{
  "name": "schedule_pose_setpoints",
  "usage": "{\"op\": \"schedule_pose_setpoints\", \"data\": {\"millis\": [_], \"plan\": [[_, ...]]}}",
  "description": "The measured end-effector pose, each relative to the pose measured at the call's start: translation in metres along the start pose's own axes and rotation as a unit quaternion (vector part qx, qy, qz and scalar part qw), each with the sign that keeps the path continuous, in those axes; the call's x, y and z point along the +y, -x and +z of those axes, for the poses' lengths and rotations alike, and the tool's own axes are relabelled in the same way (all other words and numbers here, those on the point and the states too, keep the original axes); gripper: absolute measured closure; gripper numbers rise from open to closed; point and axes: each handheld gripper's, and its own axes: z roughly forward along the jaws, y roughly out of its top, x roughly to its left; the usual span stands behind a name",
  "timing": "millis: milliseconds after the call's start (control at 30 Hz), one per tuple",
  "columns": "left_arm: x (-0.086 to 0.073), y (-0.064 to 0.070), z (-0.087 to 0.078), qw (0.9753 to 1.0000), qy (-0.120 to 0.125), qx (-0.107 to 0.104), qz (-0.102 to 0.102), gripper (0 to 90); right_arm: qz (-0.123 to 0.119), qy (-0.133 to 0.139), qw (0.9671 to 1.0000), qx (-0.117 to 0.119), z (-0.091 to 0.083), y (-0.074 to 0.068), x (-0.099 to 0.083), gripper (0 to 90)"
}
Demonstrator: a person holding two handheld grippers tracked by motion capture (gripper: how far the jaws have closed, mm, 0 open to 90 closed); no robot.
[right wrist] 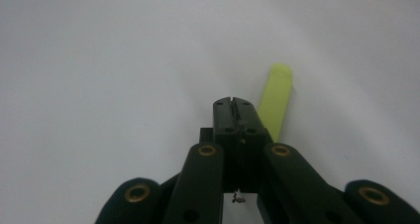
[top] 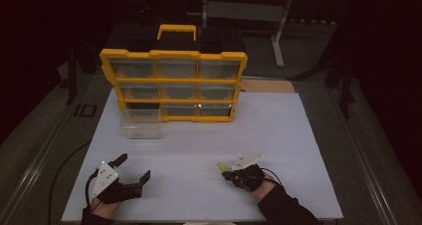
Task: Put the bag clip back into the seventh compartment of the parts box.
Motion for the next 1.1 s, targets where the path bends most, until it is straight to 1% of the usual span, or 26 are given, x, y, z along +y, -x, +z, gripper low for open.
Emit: {"op": "schedule_pose_setpoints", "data": {"millis": [300, 533, 700, 767, 800, 833, 1000, 1033, 1067, 1100], "plan": [[0.0, 0.0, 0.0, 1.0, -0.001, 0.0, 0.0, 3.6, 0.012, 0.001, 0.9998, -0.018, -0.007, 0.009, -0.009, 90.0], [0.0, -0.001, 0.0, 1.0, -0.002, 0.0, 0.0, 3.6, 0.021, -0.005, 0.9994, -0.026, -0.009, 0.014, -0.013, 90.0], [-0.001, -0.001, 0.0, 1.0, -0.003, 0.0, 0.0, 3.6, 0.025, 0.0, 0.9996, -0.01, -0.015, 0.014, -0.01, 90.0], [-0.001, -0.001, 0.0, 1.0, -0.003, 0.0, -0.001, 3.6, 0.023, 0.001, 0.9997, -0.011, -0.018, 0.015, -0.008, 89.9], [-0.001, -0.001, 0.0, 1.0, -0.003, 0.001, -0.001, 3.6, 0.024, 0.002, 0.9997, -0.009, -0.02, 0.015, -0.007, 88.5], [-0.001, -0.001, 0.0, 1.0, -0.003, 0.001, -0.002, 3.6, 0.023, 0.002, 0.9997, -0.012, -0.021, 0.016, -0.007, 87.4], [-0.001, -0.001, 0.0, 1.0, -0.004, -0.001, -0.001, 3.6, 0.028, 0.009, 0.9995, -0.012, -0.031, 0.021, -0.003, 74.6], [-0.001, -0.001, 0.0, 1.0, -0.004, -0.001, -0.001, 3.6, 0.028, 0.009, 0.9995, -0.012, -0.031, 0.021, -0.003, 74.6], [-0.001, -0.001, 0.0, 1.0, -0.004, -0.001, 0.0, 3.6, 0.031, 0.01, 0.9994, -0.01, -0.032, 0.022, -0.002, 72.3], [-0.001, -0.001, 0.0, 1.0, -0.004, -0.001, -0.001, 3.6, 0.032, 0.013, 0.9994, -0.011, -0.035, 0.023, -0.001, 68.0]]}}
